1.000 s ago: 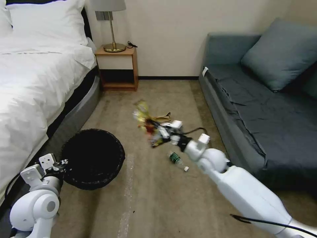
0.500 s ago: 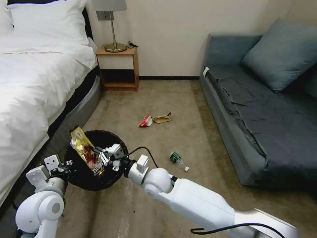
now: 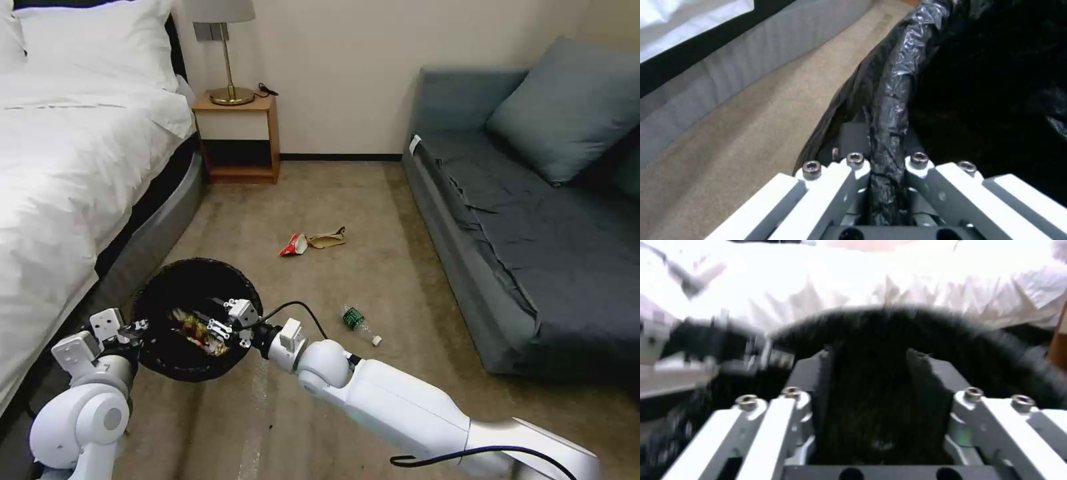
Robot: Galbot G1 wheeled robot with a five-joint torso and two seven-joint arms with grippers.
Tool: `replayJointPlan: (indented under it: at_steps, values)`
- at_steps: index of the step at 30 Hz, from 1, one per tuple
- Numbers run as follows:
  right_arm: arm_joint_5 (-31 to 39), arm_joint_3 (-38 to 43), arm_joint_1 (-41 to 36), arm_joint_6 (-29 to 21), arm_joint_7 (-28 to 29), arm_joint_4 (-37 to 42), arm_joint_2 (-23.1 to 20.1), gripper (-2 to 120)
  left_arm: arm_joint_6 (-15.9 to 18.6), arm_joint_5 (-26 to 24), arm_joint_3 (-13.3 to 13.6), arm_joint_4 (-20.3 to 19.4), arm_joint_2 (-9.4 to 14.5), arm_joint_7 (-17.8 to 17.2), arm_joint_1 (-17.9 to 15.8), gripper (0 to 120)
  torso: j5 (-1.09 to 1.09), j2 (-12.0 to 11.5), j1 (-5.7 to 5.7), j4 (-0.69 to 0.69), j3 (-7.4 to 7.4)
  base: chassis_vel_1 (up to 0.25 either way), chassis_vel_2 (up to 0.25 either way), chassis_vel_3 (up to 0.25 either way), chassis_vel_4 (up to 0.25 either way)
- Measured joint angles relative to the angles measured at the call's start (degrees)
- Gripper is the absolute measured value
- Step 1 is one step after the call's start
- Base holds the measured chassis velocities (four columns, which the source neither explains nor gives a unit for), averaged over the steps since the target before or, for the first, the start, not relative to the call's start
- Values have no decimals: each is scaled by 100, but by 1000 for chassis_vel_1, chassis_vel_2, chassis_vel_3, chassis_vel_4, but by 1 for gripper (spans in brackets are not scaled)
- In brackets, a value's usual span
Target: Pick up the trash bin, then pick up the garbage on the floor and place it into the trash bin.
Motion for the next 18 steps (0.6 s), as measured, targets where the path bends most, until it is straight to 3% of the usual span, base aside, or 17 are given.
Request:
replayJointPlan:
  at_steps: [4, 7, 8, 12, 18]
  values:
    - [20, 600, -167, 3, 21, 488, -132, 63, 0, -1, -19, 19, 1, 10, 4, 3, 0, 0, 0, 2, 0, 0, 0, 0, 0]
    - [-220, 1694, -790, -62, 211, 1389, -482, 79, -5, 0, -46, 30, -3, 23, 12, 3, 2, 0, 0, 1, 0, 0, 0, 0, 0]
    - [-220, 1694, -790, -62, 211, 1389, -482, 79, -5, 0, -46, 30, -3, 23, 12, 3, 2, 0, 0, 1, 0, 0, 0, 0, 0]
    - [-1010, 3181, -2110, -561, 1079, 2798, -1126, 96, -28, 33, -70, 62, -12, 62, 5, 3, 3, 0, 0, -3, -1, 0, 0, 0, 0]
    - [-1971, 4252, -3320, -869, 1907, 3753, -1249, 100, -89, 57, -112, 120, -26, 113, 6, 3, 1, 0, 0, -1, -1, 0, 0, 0, 0]
